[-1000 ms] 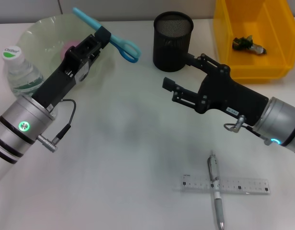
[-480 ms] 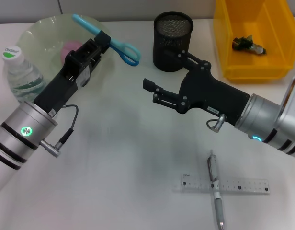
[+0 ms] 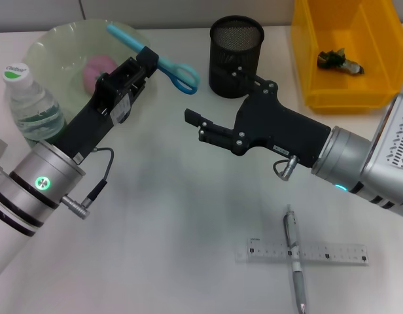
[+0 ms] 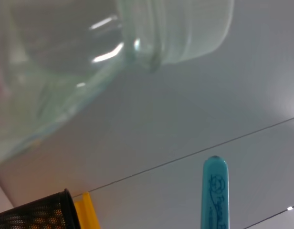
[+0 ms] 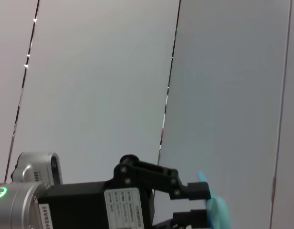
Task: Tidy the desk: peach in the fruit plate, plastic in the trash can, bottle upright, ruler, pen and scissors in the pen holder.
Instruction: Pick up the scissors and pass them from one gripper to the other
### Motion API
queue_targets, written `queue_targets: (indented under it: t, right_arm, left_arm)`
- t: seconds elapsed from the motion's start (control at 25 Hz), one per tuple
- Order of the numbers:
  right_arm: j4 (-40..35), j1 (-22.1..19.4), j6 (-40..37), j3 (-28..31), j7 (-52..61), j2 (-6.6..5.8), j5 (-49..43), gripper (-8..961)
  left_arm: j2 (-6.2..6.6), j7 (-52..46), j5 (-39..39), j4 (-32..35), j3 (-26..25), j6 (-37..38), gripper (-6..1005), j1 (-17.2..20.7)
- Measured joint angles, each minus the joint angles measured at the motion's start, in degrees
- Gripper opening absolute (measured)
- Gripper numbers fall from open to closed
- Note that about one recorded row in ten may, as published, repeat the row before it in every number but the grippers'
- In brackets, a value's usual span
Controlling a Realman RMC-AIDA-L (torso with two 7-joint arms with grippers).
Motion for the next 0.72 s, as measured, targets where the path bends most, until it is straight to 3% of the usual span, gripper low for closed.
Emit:
queue_targets:
  t: [0.72]
  right_arm:
    - [1.3, 1.2, 2.2, 0.8, -0.8, 0.0, -0.4, 791]
  left_arm:
    - [0.0, -0.7, 1.0, -2.6, -1.3, -0.5, 236, 0.7]
